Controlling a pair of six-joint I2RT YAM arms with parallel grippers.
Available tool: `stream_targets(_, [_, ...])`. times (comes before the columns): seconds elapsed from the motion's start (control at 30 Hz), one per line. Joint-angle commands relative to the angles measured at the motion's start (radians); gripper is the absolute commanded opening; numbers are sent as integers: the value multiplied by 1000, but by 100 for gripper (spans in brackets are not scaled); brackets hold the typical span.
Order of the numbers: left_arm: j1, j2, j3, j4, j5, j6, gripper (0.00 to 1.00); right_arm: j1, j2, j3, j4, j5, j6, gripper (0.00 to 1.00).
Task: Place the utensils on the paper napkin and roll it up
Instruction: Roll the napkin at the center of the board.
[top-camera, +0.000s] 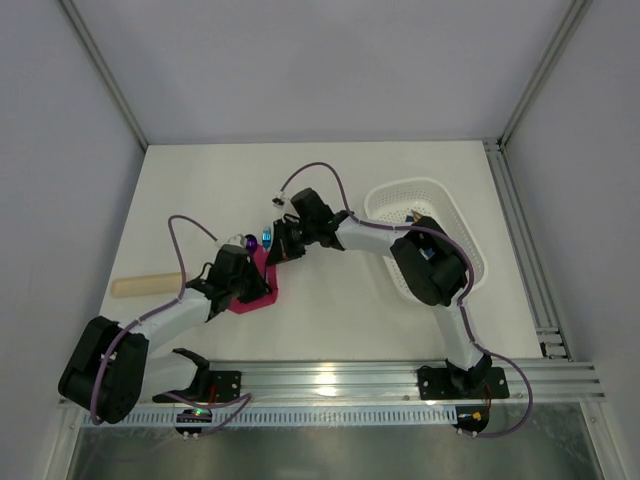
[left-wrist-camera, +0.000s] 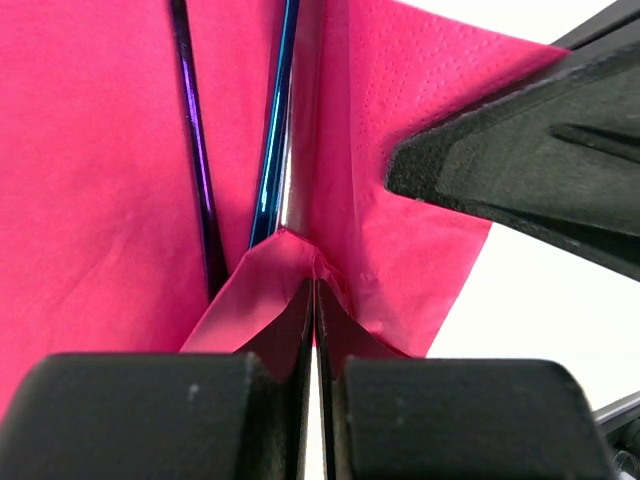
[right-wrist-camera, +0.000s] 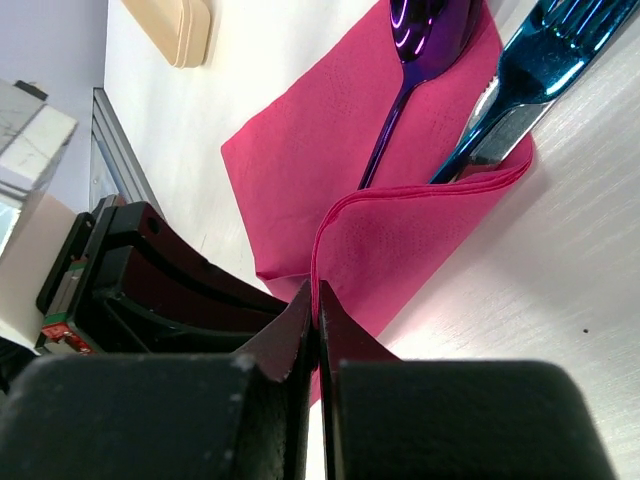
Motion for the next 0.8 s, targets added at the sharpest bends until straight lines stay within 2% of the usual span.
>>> stream_targets(0.0, [1,-55,-8,-29,-45,-9,0,6,2,44,4,8,18,4])
stream_targets(0.43, [1,-127,-7,-152,-137,-24,0,9,15,73,-23,8,13,4])
stream_targets(0.77, [1,-127,-21,-160,-188,-52,0,25,45,128,-46,17,29,4])
